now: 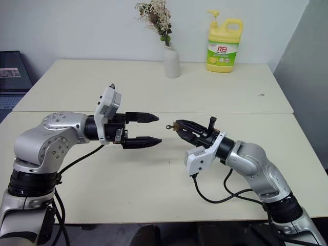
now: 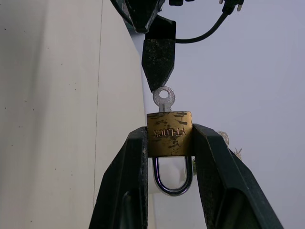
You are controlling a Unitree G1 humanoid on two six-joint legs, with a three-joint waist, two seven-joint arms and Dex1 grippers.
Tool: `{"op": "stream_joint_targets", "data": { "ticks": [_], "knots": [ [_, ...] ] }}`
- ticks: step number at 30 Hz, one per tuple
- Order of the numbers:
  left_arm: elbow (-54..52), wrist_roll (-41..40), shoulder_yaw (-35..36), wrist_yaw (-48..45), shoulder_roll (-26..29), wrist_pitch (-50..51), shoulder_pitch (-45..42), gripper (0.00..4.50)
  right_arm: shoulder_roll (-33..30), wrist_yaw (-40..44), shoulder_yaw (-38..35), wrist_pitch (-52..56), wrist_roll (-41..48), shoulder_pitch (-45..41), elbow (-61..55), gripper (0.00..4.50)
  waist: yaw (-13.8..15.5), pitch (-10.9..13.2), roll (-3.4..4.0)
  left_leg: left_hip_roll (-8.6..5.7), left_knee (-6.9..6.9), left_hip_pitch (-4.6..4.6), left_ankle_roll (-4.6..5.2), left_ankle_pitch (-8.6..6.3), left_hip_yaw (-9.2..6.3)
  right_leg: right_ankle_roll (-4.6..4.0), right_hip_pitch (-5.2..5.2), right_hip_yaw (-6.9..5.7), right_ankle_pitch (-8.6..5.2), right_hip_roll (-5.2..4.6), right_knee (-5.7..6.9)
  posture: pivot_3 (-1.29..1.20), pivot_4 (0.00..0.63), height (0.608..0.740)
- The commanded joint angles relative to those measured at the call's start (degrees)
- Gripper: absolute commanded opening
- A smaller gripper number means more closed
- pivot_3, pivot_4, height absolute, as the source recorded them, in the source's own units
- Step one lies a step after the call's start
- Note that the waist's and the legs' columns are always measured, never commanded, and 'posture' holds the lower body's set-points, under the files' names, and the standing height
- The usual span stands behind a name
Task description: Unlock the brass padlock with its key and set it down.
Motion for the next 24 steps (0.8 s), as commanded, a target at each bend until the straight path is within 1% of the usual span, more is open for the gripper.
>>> {"op": "stream_joint_targets", "data": {
  "ticks": [1,8,9,11,12,13,16,17,18,23,24],
  "knots": [
    [-0.6,-1.4,0.3,-0.3,-0.4,0.4,-1.7,4.50,0.0,-0.7,-1.0,-1.3,0.9,-1.2,-0.2,0.93,0.0,0.0,0.00,0.00,0.00,0.00,0.00,0.00,0.00,-0.02,0.00,0.00,0.01,0.00,0.00,0.00,0.150,0.740],
    [0.1,-1.6,0.3,1.4,-2.8,1.6,-2.7,4.50,0.6,-0.3,-0.7,-1.3,1.0,-2.0,0.4,0.93,0.0,0.0,0.00,0.00,0.01,0.00,0.00,0.00,-0.01,-0.12,0.00,0.00,0.06,0.00,0.03,0.00,0.150,0.740],
    [0.3,-1.5,0.0,1.4,-3.1,1.5,-2.9,4.32,0.8,-0.2,-0.6,-1.2,1.0,-2.1,0.4,0.93,0.0,0.0,0.00,0.00,0.01,0.00,0.00,0.00,-0.01,-0.12,0.00,-0.01,0.06,0.00,0.03,0.00,0.150,0.740],
    [0.8,-1.1,-0.6,1.2,-3.5,1.2,-3.3,3.90,1.0,0.0,-0.3,-1.2,1.1,-2.3,0.4,0.93,0.0,0.0,0.00,0.00,0.01,0.00,0.00,0.00,-0.02,-0.12,0.00,-0.01,0.06,0.00,0.04,0.00,0.150,0.740],
    [1.1,-0.8,-0.8,1.1,-3.6,1.0,-3.5,3.53,1.2,0.1,-0.2,-1.2,1.1,-2.4,0.3,0.93,0.0,0.0,0.00,0.00,0.02,0.00,0.00,0.00,-0.02,-0.13,0.00,-0.01,0.06,0.00,0.04,0.00,0.150,0.740],
    [1.4,-0.7,-1.0,1.1,-3.8,0.9,-3.6,3.32,1.3,0.2,-0.1,-1.1,1.1,-2.5,0.3,0.93,0.0,0.0,0.00,0.00,0.02,0.00,0.00,0.00,-0.01,-0.13,0.00,0.00,0.06,0.00,0.04,0.00,0.150,0.740],
    [2.2,-0.1,-1.8,0.7,-4.0,0.0,-4.0,2.39,1.8,0.5,0.1,-1.0,1.2,-2.8,0.2,0.93,0.0,0.0,0.00,0.00,0.02,0.00,0.00,0.00,-0.02,-0.13,0.00,-0.01,0.07,0.00,0.05,0.00,0.150,0.740],
    [2.4,0.0,-1.9,0.6,-3.9,-0.1,-4.0,2.14,1.9,0.6,0.2,-0.9,1.2,-2.9,0.2,0.93,0.1,0.0,0.00,0.00,0.02,0.00,0.00,0.00,-0.03,-0.13,0.00,-0.01,0.07,0.00,0.05,0.00,0.150,0.740],
    [2.6,0.1,-2.1,0.5,-3.9,-0.3,-4.1,1.75,2.0,0.7,0.2,-0.9,1.2,-3.0,0.2,0.93,0.0,0.0,0.00,0.00,0.02,0.00,-0.01,0.00,-0.03,-0.13,0.00,-0.01,0.07,0.00,0.05,0.00,0.150,0.740],
    [3.9,0.6,-2.3,0.5,-4.4,-1.1,-5.0,0.17,2.4,1.1,0.3,-0.8,1.2,-3.3,0.2,0.93,0.1,0.0,0.00,-0.01,0.02,-0.01,0.00,0.00,-0.03,-0.14,0.00,-0.01,0.07,0.00,0.05,0.00,0.150,0.740],
    [4.0,0.7,-2.3,0.5,-4.4,-1.3,-5.0,0.00,2.4,1.2,0.4,-0.7,1.2,-3.3,0.2,0.93,0.1,0.0,0.00,-0.01,0.02,-0.01,-0.01,0.00,-0.03,-0.14,0.00,-0.01,0.07,0.00,0.05,0.00,0.150,0.740]
  ]
}}
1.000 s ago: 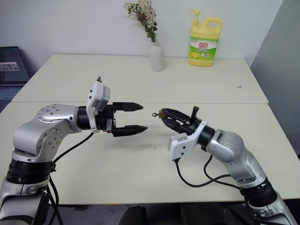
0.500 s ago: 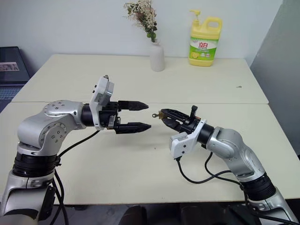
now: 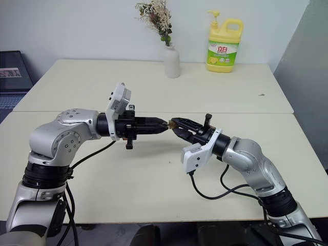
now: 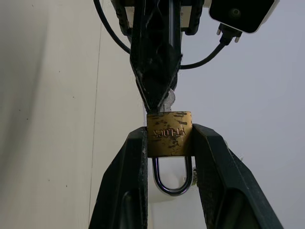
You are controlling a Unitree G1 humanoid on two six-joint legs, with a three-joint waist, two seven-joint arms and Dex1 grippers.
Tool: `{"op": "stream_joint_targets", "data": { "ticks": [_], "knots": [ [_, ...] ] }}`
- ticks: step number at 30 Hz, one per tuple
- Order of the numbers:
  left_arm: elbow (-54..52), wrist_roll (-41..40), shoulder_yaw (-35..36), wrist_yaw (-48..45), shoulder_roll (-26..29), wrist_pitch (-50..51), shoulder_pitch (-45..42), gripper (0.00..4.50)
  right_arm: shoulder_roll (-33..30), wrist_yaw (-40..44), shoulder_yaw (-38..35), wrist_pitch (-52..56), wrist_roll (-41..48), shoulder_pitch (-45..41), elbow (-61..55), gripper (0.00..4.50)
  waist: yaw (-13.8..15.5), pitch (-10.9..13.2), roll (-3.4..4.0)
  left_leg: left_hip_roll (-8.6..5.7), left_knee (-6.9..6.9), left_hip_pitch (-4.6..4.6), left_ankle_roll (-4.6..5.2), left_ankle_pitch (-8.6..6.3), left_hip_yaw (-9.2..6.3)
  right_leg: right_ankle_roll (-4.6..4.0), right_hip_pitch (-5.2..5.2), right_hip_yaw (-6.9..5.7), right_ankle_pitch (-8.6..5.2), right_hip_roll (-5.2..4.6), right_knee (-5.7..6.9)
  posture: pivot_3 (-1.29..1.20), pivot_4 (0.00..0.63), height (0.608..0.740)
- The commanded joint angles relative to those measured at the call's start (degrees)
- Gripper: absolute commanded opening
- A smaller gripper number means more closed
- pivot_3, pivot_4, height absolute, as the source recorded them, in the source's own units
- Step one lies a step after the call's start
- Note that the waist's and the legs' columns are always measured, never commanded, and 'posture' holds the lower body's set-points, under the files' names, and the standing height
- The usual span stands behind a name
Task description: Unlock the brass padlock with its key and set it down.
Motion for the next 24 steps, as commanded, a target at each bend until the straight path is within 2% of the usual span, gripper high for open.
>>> {"op": "stream_joint_targets", "data": {
  "ticks": [1,16,24],
  "knots": [
    [0.1,0.4,0.4,-0.3,-0.1,-1.3,-1.6,0.00,0.4,0.1,-0.3,-0.4,1.2,-1.2,-1.7,0.93,0.0,0.0,0.00,0.00,0.00,0.00,0.00,0.00,0.00,0.00,0.00,0.00,0.00,0.00,0.00,0.00,0.150,0.740],
    [0.1,1.9,0.2,-0.4,-0.3,-3.5,-0.8,0.00,0.4,1.0,0.0,0.4,1.8,-0.9,-1.3,0.93,0.0,0.0,0.00,0.00,0.00,0.01,0.00,0.00,0.00,0.00,0.00,0.00,0.00,0.00,0.01,0.00,0.150,0.740],
    [-0.5,6.9,-1.5,-3.3,0.5,-13.1,0.3,0.00,0.3,2.0,-0.1,1.1,2.7,-0.4,-1.4,0.93,0.0,0.0,0.00,0.00,0.00,0.01,0.00,0.00,0.00,-0.01,0.00,0.01,0.00,0.00,0.01,0.00,0.150,0.740]
  ]
}}
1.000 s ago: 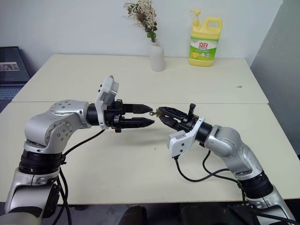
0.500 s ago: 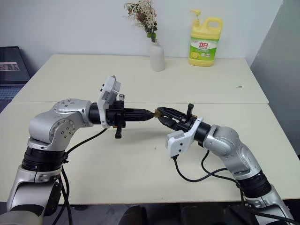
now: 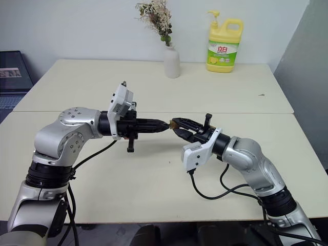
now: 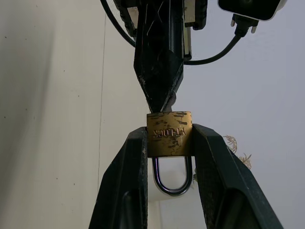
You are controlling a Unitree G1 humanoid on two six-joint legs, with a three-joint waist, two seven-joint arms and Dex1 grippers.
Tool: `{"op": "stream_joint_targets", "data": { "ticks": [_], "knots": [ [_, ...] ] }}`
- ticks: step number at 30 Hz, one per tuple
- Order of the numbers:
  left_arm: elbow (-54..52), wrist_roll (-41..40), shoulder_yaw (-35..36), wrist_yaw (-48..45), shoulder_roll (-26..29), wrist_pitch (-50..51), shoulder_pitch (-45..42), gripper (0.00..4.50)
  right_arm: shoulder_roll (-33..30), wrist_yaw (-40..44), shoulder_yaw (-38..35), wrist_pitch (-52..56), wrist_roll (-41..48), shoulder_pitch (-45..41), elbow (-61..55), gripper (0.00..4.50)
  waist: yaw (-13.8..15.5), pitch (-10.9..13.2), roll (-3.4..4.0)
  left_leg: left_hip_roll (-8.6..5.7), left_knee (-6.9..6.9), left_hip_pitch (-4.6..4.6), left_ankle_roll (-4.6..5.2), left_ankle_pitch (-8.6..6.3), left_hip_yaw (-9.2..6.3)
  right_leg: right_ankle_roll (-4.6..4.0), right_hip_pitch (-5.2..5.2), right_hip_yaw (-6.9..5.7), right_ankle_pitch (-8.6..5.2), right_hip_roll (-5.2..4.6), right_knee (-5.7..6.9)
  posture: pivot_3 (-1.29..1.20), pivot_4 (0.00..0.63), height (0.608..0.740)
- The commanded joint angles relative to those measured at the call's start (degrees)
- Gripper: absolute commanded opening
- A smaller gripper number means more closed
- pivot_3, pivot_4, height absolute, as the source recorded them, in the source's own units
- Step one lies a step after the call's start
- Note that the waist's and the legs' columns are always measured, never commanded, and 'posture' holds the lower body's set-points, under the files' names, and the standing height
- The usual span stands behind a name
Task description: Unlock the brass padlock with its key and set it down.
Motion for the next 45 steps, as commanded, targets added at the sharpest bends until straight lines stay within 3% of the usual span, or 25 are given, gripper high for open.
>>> {"op": "stream_joint_targets", "data": {
  "ticks": [1,19,29,33,41,45],
  "knots": [
    [-1.4,1.6,0.5,-0.6,0.5,-4.1,-0.1,0.00,0.2,0.4,-0.1,-0.2,1.6,-0.3,-1.7,0.93,0.0,0.0,0.00,0.00,0.00,0.00,0.00,0.00,0.00,0.00,0.00,0.00,0.00,0.00,0.00,0.00,0.150,0.740],
    [0.1,13.1,-2.0,-4.7,0.4,-28.9,0.7,0.00,0.6,1.0,0.4,0.7,2.6,0.0,-1.5,0.93,0.0,0.0,0.00,0.00,0.00,0.00,0.00,0.00,0.02,0.00,0.00,0.01,0.00,0.00,0.00,0.00,0.150,0.740],
    [0.5,12.2,-1.5,-4.0,-0.4,-27.1,1.1,0.00,0.7,0.9,0.6,0.8,2.7,-0.1,-1.3,0.93,0.0,0.0,0.00,0.00,0.00,0.00,0.01,0.00,0.02,0.00,0.00,0.00,0.00,0.00,0.00,0.00,0.150,0.740],
    [-0.6,8.6,-0.6,-2.2,-0.5,-17.5,1.2,0.90,0.7,0.9,0.6,0.7,2.6,-0.2,-1.3,0.93,0.0,0.0,0.00,0.00,0.00,-0.01,0.01,0.00,0.01,0.00,0.00,0.00,0.00,0.00,0.00,0.00,0.150,0.740],
    [-3.4,1.1,2.7,2.5,-0.2,-0.4,0.5,3.46,0.5,0.9,0.6,0.9,2.7,-0.1,-1.2,0.93,0.0,0.0,0.00,0.00,0.01,0.01,0.01,0.00,-0.01,0.01,0.00,-0.02,-0.01,0.00,0.05,0.00,0.150,0.740],
    [-6.1,-3.6,4.1,5.3,-0.7,7.5,0.1,3.50,0.4,0.9,0.6,1.0,2.8,-0.1,-1.1,0.93,0.0,0.0,0.00,0.00,0.01,0.00,0.01,0.00,-0.02,0.01,0.00,-0.01,-0.01,0.00,0.05,0.00,0.150,0.740]
  ]
}}
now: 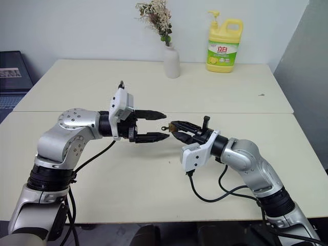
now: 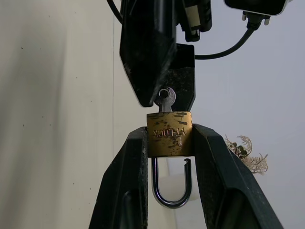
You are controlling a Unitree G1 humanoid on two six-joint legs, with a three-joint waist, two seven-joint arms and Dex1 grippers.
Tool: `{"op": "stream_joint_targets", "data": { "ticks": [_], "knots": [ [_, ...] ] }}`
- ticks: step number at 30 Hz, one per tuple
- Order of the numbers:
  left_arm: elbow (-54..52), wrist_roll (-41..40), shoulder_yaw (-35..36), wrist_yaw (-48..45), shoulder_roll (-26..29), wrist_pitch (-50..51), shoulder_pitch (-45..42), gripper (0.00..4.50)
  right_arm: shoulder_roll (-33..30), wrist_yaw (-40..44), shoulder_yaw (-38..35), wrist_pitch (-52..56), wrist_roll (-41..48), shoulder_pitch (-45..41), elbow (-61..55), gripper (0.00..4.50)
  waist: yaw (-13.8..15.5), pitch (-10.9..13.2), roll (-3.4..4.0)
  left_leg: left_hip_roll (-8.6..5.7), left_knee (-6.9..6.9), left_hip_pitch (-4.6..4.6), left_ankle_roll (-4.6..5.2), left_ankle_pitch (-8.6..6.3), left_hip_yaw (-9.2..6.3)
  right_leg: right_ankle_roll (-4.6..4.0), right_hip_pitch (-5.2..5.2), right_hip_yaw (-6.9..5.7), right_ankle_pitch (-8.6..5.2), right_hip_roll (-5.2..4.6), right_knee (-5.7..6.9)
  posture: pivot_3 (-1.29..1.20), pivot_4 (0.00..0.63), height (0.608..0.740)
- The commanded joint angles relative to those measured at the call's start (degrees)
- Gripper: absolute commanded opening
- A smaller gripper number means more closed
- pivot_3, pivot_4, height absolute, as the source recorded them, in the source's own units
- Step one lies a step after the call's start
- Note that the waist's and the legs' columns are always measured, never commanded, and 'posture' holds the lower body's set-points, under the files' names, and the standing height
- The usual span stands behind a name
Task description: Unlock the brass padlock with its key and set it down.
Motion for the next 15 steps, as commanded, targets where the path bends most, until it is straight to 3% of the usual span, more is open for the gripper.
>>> {"op": "stream_joint_targets", "data": {
  "ticks": [1,15],
  "knots": [
    [-3.7,-4.4,2.5,2.2,-0.2,5.5,-1.3,3.50,0.1,-0.2,-0.7,-0.3,0.8,-0.3,-1.6,0.93,0.0,0.0,0.00,0.00,0.00,0.00,0.00,0.00,0.00,0.00,0.00,0.00,0.00,0.00,0.00,0.00,0.150,0.740],
    [-4.3,-5.1,0.3,4.1,0.4,8.4,-0.3,3.50,0.2,-0.4,-0.4,-1.1,0.6,-1.0,-1.7,0.93,0.0,0.0,0.00,0.00,0.00,0.02,-0.01,0.01,-0.01,-0.01,0.00,0.00,0.00,0.00,0.04,0.00,0.150,0.740]
  ]
}}
